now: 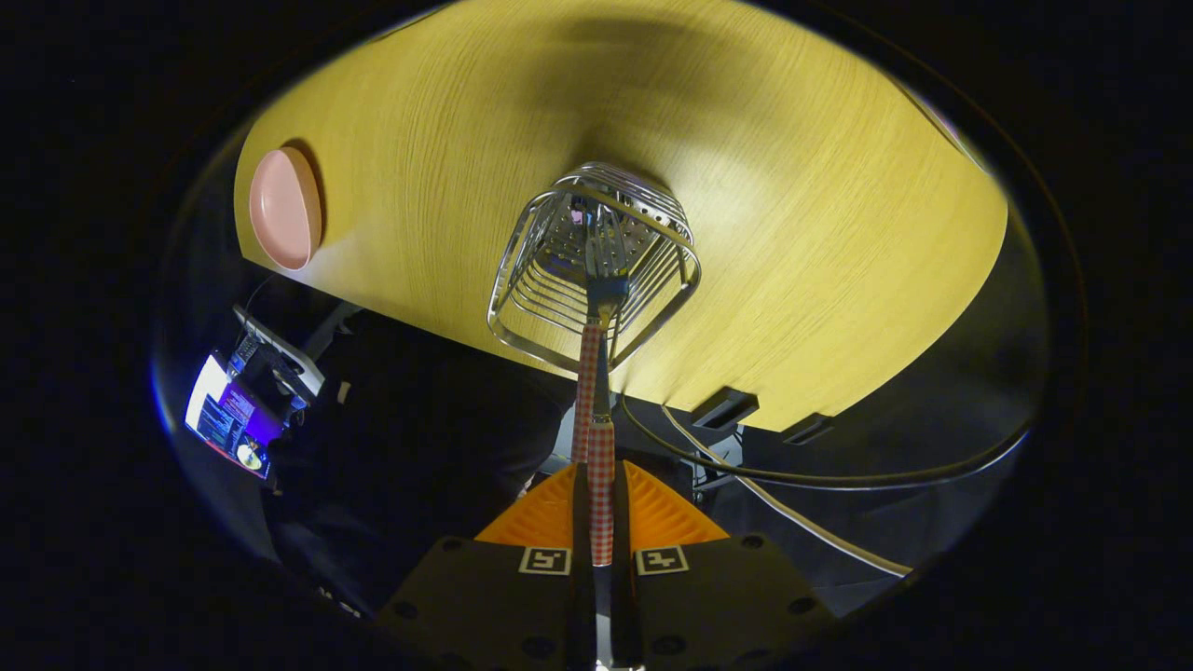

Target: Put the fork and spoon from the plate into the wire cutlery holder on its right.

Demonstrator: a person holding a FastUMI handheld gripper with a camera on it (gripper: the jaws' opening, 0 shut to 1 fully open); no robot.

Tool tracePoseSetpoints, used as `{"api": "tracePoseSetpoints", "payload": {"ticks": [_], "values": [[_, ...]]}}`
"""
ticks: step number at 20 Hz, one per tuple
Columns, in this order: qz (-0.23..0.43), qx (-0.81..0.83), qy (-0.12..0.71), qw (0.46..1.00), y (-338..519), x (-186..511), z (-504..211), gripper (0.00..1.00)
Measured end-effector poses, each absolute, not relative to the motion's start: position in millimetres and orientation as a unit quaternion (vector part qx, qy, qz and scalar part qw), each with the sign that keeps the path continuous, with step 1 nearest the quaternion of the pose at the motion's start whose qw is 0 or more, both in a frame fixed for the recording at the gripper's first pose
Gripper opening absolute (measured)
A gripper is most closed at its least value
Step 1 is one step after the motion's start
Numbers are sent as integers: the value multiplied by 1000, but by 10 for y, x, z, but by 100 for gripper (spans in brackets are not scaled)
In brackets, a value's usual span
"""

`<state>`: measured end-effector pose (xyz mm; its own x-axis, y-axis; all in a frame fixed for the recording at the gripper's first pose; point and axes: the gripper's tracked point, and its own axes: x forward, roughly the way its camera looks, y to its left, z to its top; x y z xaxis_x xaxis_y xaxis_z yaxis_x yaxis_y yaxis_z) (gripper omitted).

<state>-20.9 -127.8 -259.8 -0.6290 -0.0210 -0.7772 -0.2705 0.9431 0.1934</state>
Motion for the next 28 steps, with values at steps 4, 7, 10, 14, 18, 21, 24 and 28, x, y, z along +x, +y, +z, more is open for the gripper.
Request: {"api": "tracePoseSetpoints", "payload": {"ticks": [4, 7, 10, 14, 18, 21, 24, 28], "values": [[139, -78, 893, 420, -1204, -120, -2696, 12], [141, -76, 892, 422, -1177, -104, -2724, 14], [149, -75, 885, 435, -1152, -64, -2737, 17], [168, -62, 854, 489, -1088, 12, -2765, 37], [179, -30, 806, 563, -1064, 82, -2729, 56], [160, -10, 754, 637, -1100, 158, -2760, 77], [146, 6, 694, 705, -1163, 196, -2709, 95], [131, 24, 614, 778, -1142, 209, -2578, 100]]}}
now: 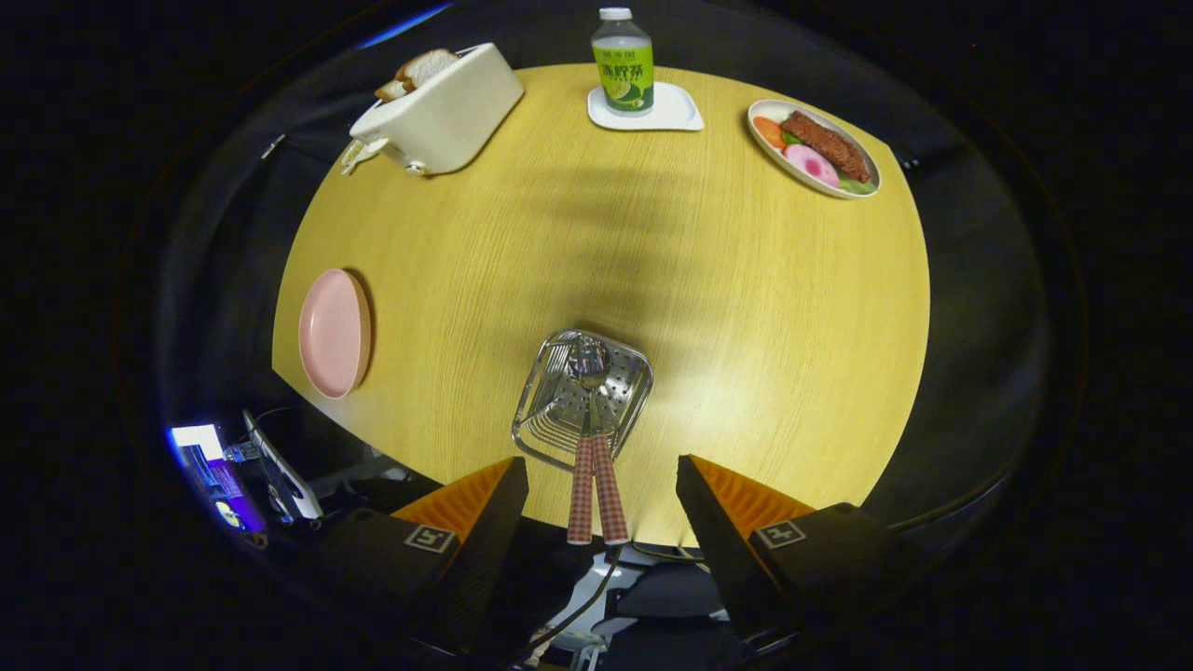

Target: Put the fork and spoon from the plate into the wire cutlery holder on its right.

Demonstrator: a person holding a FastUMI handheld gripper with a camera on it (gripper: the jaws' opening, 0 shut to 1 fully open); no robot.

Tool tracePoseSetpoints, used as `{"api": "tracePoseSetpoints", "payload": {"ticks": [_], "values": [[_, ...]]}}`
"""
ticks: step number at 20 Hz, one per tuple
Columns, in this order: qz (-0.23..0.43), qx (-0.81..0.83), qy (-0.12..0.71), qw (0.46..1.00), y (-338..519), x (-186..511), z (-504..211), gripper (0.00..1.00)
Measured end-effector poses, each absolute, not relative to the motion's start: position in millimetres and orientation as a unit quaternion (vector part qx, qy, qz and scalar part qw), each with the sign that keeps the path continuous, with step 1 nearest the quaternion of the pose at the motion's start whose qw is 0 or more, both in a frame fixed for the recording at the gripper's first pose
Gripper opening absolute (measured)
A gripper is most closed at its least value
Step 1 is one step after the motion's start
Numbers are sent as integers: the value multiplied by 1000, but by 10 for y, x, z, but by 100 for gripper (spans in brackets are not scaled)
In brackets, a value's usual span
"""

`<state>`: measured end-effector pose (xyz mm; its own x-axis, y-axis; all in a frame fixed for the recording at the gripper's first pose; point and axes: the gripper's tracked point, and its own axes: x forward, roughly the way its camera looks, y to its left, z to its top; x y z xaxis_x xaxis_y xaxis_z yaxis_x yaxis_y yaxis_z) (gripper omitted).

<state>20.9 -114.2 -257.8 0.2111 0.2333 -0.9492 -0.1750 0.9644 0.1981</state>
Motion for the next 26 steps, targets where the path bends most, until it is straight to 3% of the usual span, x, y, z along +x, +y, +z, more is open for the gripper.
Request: {"api": "tracePoseSetpoints", "payload": {"ticks": [14, 21, 26], "values": [[140, 2, 299, 944, -1088, 278, -1288, 100], [154, 27, 147, 977, -1071, 171, -569, 99], [167, 10, 83, 982, -1162, 107, -329, 99]]}}
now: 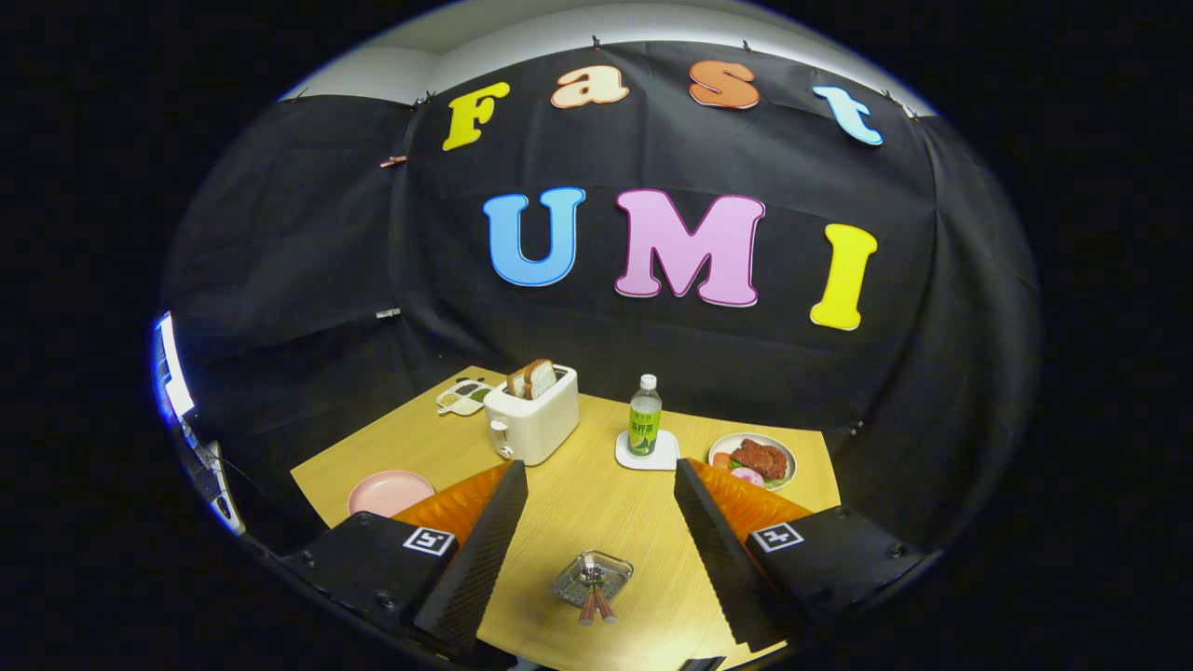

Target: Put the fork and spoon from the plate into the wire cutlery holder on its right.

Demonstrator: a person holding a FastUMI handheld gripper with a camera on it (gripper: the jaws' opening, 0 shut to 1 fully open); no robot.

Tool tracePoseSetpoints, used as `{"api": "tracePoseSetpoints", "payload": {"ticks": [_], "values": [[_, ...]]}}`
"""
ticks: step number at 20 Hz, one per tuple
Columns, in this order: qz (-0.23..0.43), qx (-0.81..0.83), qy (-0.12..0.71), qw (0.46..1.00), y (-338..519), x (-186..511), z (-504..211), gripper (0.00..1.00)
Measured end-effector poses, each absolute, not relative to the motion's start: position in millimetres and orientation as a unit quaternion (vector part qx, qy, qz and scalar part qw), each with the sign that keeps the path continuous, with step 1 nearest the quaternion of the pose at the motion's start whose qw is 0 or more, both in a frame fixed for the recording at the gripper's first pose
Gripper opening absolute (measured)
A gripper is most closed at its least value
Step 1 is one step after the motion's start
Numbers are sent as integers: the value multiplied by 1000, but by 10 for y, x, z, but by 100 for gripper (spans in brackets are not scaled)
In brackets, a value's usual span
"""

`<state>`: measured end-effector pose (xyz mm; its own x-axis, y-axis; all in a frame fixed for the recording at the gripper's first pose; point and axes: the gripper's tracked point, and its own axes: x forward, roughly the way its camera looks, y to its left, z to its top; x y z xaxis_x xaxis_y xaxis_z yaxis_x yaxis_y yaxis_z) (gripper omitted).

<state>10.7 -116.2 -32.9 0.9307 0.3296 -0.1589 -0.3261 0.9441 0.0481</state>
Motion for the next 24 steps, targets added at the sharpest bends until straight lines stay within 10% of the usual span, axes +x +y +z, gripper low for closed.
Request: {"api": "tracePoseSetpoints", "payload": {"ticks": [24], "values": [[191, 21, 59, 980, -1259, 35, -243, 99]]}}
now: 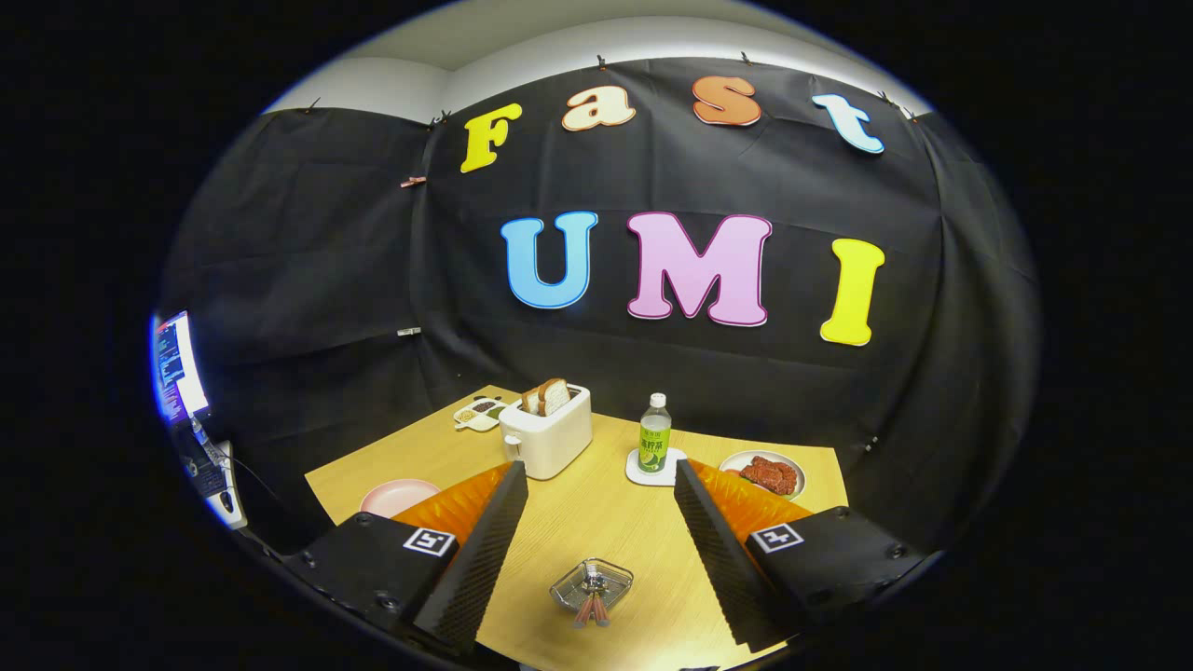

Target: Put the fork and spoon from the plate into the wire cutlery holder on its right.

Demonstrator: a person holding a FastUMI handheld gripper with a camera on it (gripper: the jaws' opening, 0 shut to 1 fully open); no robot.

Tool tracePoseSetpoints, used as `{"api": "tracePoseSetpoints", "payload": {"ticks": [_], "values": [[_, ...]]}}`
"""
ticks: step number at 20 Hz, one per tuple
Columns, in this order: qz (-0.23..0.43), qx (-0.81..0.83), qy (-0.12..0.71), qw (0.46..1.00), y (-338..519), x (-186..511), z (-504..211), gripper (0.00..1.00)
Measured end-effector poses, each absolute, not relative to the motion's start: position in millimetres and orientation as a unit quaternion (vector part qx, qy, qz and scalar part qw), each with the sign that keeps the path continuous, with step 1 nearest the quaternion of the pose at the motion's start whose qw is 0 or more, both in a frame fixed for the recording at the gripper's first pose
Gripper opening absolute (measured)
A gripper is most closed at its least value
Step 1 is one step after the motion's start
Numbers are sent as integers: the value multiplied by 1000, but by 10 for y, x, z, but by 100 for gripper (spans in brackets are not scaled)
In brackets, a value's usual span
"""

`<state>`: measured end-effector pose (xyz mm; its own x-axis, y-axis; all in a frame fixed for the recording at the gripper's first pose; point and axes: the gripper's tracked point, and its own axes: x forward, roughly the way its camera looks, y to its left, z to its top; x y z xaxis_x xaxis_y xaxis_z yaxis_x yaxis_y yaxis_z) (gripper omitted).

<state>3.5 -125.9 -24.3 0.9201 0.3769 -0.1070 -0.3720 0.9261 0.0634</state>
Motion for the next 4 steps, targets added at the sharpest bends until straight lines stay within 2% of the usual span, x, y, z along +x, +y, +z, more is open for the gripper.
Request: {"api": "tracePoseSetpoints", "payload": {"ticks": [4], "values": [[196, 19, 62, 979, -1233, 85, -260, 99]]}}
